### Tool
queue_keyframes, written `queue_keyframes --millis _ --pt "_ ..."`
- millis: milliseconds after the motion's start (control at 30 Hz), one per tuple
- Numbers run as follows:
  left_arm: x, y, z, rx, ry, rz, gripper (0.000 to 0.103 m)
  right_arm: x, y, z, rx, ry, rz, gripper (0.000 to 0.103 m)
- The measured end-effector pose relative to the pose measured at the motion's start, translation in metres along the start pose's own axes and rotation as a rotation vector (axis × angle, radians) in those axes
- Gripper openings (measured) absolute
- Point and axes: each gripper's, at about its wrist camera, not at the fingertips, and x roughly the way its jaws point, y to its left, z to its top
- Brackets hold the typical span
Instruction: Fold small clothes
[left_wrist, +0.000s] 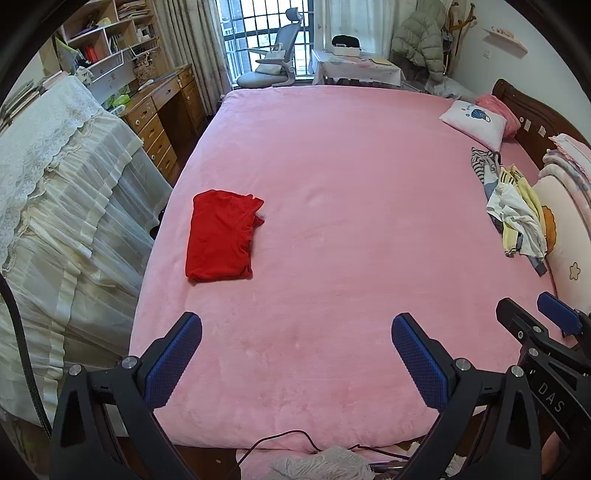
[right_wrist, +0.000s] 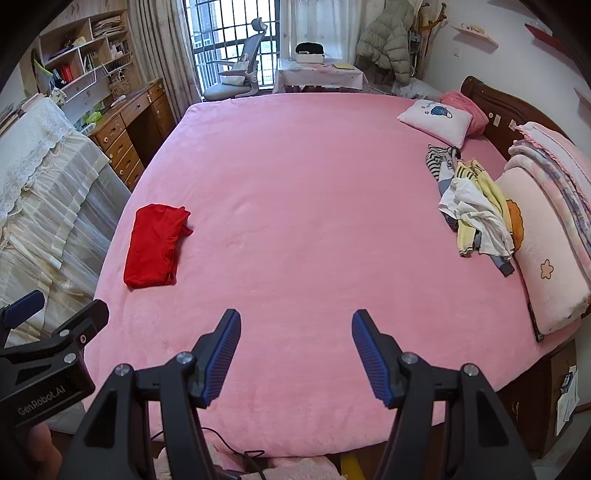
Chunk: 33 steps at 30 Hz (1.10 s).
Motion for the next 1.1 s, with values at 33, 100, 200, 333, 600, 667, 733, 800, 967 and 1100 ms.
queue_keyframes --millis 33,100,200,333,600,667,733,800,967,1100 --pt "0.0 0.0 0.0 -0.002 0.0 -0.002 0.102 0.0 -0.001 0.0 0.001 -0.003 0.0 0.063" --pt "0.0 0.0 0.0 -0.004 -0.001 -0.004 0.102 0.0 -0.004 0.001 0.004 -0.005 0.0 0.063" --pt "0.0 0.0 0.0 -0.002 -0.001 -0.002 0.102 0.0 -0.005 0.002 0.001 -0.01 0.003 0.063" --pt "0.001 -0.001 0.002 -0.014 -0.002 0.003 0.102 0.001 -0.006 0.003 0.0 -0.012 0.007 0.063" --pt "0.007 0.0 0.002 -0.033 0.015 0.002 0.102 0.003 -0.004 0.003 -0.005 -0.012 0.008 0.063" --pt "0.008 -0.001 0.003 -0.03 0.017 0.003 0.102 0.004 -0.002 0.002 -0.008 -0.015 0.007 0.063" --pt "0.008 -0.004 0.001 -0.029 0.017 0.004 0.102 0.005 0.0 0.002 -0.008 -0.013 0.006 0.063" --pt "0.007 -0.005 0.001 -0.031 0.015 0.005 0.102 0.006 0.001 0.002 -0.007 -0.011 0.007 0.063" --pt "0.01 -0.004 0.003 -0.036 0.021 0.008 0.102 0.008 0.002 0.002 -0.006 -0.007 0.008 0.063" --pt "0.011 -0.004 0.003 -0.036 0.025 0.008 0.102 0.014 0.003 0.003 -0.007 0.004 0.013 0.063"
